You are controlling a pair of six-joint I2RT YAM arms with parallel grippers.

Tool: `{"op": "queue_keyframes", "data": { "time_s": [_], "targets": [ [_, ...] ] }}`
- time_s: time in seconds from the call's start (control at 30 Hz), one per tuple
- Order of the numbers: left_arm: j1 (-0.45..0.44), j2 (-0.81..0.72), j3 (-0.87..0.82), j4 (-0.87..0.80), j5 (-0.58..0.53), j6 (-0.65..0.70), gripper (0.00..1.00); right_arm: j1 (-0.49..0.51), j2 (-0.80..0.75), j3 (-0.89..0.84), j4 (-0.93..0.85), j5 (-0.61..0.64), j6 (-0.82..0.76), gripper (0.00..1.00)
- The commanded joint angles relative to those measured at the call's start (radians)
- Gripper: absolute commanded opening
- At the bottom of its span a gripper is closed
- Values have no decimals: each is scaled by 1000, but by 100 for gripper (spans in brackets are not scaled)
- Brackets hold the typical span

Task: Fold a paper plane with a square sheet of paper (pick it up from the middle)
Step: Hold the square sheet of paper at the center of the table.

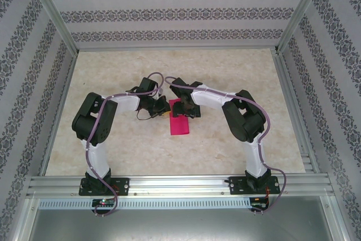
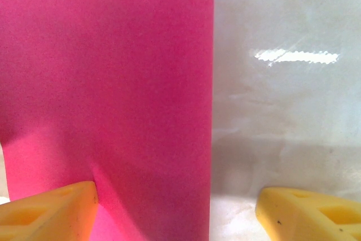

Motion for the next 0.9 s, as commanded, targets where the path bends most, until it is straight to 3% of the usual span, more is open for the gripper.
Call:
{"op": "queue_keyframes", "data": {
  "time_s": [0.0,0.47,0.87],
  "targets": [
    [-14,24,31,34,14,-11,2,-6,184,-79,102,-70,-1,78],
    [-14,52,58,-78,-61,22,0,-6,166,-86,105,-81,0,78],
    [-24,105,110,-221,-131,86,0,-38,-33,-67,147,-226,-6,78]
  ]
}}
